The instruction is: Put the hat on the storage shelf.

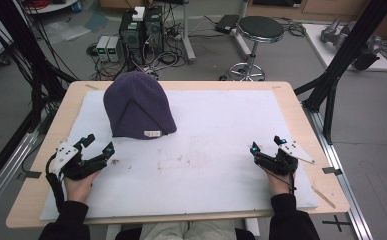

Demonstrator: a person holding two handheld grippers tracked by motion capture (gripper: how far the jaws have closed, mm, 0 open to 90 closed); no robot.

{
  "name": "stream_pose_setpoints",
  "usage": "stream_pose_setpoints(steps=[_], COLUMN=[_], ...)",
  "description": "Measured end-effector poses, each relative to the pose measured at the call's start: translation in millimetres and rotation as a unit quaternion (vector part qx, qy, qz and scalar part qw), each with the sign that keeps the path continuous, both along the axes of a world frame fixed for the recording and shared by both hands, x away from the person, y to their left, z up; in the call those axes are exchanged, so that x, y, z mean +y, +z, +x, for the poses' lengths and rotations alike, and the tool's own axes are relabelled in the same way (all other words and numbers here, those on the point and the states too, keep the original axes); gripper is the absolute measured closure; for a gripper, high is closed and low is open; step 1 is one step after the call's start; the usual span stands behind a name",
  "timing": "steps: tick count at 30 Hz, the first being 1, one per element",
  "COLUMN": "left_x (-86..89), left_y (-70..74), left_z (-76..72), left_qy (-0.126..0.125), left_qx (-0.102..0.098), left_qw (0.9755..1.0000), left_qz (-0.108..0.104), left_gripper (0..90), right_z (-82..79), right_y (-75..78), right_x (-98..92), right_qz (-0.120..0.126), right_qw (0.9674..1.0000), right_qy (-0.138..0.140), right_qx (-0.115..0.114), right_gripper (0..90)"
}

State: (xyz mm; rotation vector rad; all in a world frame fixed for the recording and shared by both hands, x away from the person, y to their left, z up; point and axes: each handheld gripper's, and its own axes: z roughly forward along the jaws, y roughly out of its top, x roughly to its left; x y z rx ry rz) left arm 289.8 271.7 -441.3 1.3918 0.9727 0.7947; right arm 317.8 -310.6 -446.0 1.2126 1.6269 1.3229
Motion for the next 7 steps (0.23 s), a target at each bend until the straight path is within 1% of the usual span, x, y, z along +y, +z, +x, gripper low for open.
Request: stream_pose_setpoints(steps=[2,3,7], left_x=[-0.4,-0.4,0.8], left_y=[-0.1,-0.2,0.1], left_z=[0.0,0.1,-0.2], left_qy=[-0.001,-0.001,0.000], left_qx=[0.001,0.002,0.007], left_qw=[1.0000,1.0000,1.0000], left_qz=[0.001,-0.002,0.001], left_gripper=[22.1,22.0,22.0], right_z=[0.1,0.0,-1.0], right_y=[0.1,0.3,1.3], right_x=[0.2,0.4,0.7], right_qz=[-0.003,-0.002,0.000], right_qw=[1.0000,1.0000,1.0000], right_qy=[0.000,-0.001,-0.002], right_qx=[-0.003,-0.003,-0.007], right_gripper=[11.5,11.5,11.6])
